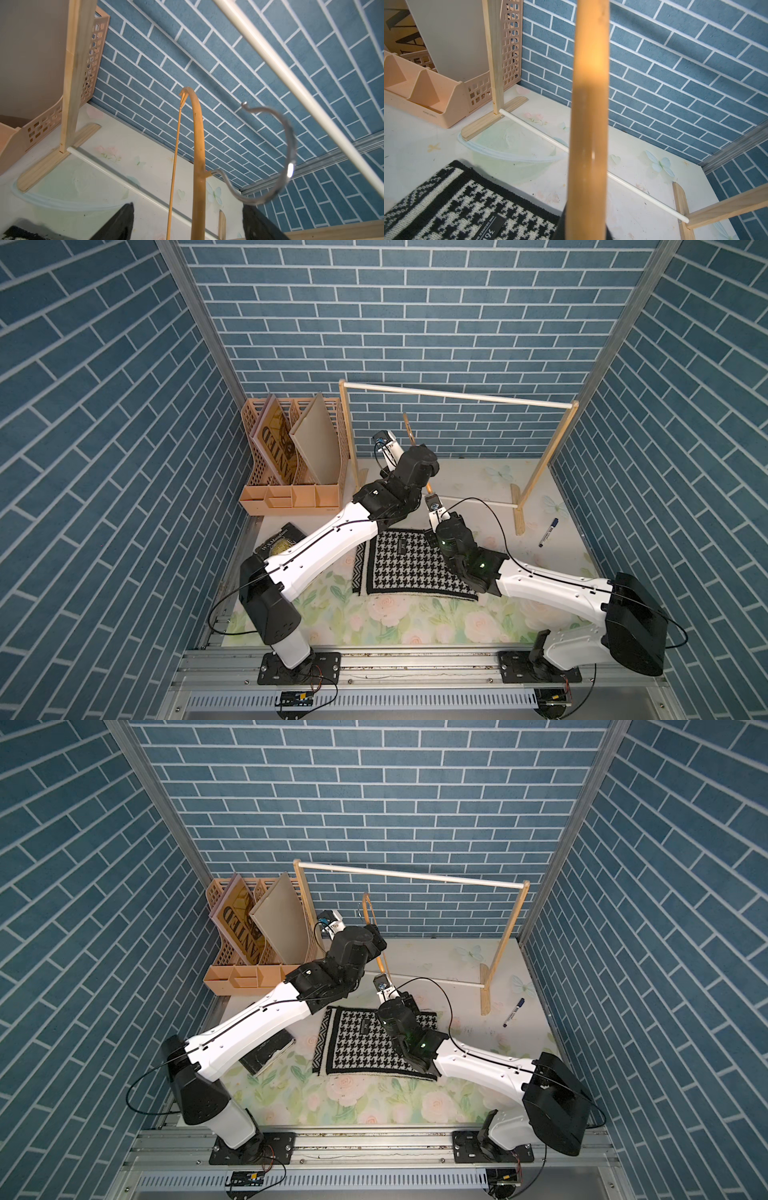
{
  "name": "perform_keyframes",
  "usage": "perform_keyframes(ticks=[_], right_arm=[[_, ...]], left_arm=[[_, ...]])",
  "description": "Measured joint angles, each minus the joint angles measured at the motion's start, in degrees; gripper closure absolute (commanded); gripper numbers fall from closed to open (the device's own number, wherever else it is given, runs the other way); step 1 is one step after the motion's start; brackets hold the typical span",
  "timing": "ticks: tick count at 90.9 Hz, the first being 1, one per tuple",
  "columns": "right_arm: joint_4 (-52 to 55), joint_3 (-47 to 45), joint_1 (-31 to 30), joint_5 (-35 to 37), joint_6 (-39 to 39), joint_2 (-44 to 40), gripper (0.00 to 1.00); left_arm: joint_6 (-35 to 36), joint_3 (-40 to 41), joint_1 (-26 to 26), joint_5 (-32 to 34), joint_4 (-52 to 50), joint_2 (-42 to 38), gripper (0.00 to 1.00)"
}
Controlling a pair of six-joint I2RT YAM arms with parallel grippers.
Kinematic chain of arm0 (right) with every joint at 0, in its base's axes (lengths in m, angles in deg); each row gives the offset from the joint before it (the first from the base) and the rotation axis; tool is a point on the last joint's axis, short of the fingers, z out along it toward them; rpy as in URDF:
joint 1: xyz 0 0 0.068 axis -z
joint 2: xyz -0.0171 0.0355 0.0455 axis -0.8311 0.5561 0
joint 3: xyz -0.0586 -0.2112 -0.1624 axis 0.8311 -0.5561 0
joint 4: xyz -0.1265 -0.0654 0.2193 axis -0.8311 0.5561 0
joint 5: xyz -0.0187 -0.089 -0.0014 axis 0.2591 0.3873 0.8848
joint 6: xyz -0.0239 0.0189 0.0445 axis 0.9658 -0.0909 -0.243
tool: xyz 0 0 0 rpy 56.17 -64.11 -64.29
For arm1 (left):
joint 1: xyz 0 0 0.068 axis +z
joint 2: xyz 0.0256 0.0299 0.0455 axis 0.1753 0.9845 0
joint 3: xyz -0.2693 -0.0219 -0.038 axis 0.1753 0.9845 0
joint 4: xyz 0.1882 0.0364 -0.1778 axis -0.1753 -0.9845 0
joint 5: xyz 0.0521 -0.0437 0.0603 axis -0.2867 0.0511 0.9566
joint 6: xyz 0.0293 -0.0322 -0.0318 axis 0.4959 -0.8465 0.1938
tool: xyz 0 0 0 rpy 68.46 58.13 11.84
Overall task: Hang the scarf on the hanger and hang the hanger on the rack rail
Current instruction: Pick up the hanger from the clothesline.
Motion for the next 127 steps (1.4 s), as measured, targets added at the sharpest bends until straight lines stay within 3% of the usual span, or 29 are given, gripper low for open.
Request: perform_keyframes(ticks=[21,59,100,127], right_arm=[[0.1,0.0,-0.1,-0.5,0.0,1.3,1.0],[1.0,0.1,-0.2,-1.1,-0.9,1.3,1.0],[1.8,2.1,-0.9,-2.0,-1.5,1.4,1.0],[1.9,2.4,-1.1,-2.2,-1.5,1.6,1.0]], left_arm=[[1.1,-6.8,-1.0,2.1,-0.6,6.7,0.22],[2.8,-13.1,0.5,4.2,-5.0,7.5,0.32],[3.0,-13.4,3.0,2.1,-8.3,8.6,0.27],[3.0,-13.2,4.3,1.7,-8.2,9.4,0.37]])
